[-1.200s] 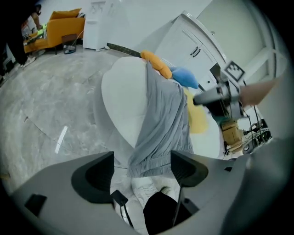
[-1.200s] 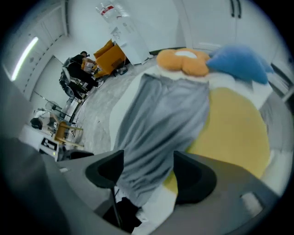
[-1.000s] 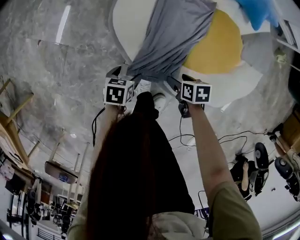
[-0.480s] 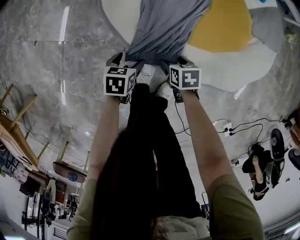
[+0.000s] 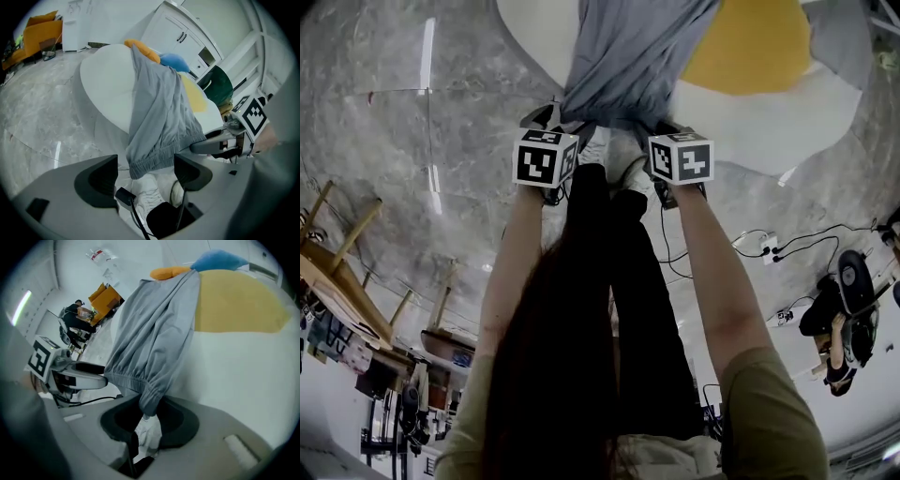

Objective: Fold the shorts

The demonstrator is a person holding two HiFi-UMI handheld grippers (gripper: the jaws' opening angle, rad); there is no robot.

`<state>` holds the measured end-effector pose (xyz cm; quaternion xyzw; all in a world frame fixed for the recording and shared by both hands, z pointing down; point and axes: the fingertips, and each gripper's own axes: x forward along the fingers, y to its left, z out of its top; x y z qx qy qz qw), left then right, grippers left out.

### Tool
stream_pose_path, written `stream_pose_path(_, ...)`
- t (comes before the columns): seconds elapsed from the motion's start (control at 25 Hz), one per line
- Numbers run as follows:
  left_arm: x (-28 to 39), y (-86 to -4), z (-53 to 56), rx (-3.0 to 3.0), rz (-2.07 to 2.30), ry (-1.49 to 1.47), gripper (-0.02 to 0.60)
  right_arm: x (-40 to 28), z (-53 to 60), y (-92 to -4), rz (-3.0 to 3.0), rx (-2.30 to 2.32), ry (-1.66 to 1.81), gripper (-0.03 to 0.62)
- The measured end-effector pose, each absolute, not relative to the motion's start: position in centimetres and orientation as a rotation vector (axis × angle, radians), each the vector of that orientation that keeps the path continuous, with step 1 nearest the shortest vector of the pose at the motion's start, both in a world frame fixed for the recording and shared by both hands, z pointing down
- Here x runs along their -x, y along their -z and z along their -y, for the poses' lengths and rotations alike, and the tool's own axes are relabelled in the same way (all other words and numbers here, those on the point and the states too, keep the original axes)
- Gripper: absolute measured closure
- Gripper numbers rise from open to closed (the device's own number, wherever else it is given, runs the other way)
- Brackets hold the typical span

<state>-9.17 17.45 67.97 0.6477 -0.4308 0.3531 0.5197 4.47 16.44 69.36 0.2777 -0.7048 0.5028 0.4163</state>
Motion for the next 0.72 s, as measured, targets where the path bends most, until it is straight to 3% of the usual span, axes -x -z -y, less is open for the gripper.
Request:
stream_pose_path(0.44, 7.5, -70.2, -18.1, -1.568, 0.883, -0.908, 0.212, -8.9, -18.3, -67.1, 1.829, -0.475, -1.406, 0.522)
stream_pose_path(0.72, 4.4, -70.7, -18.7, -1.570, 0.873, -0.875, 0.212, -7.5, -18.2, -64.4, 1.935, -0.401, -1.610, 0.522)
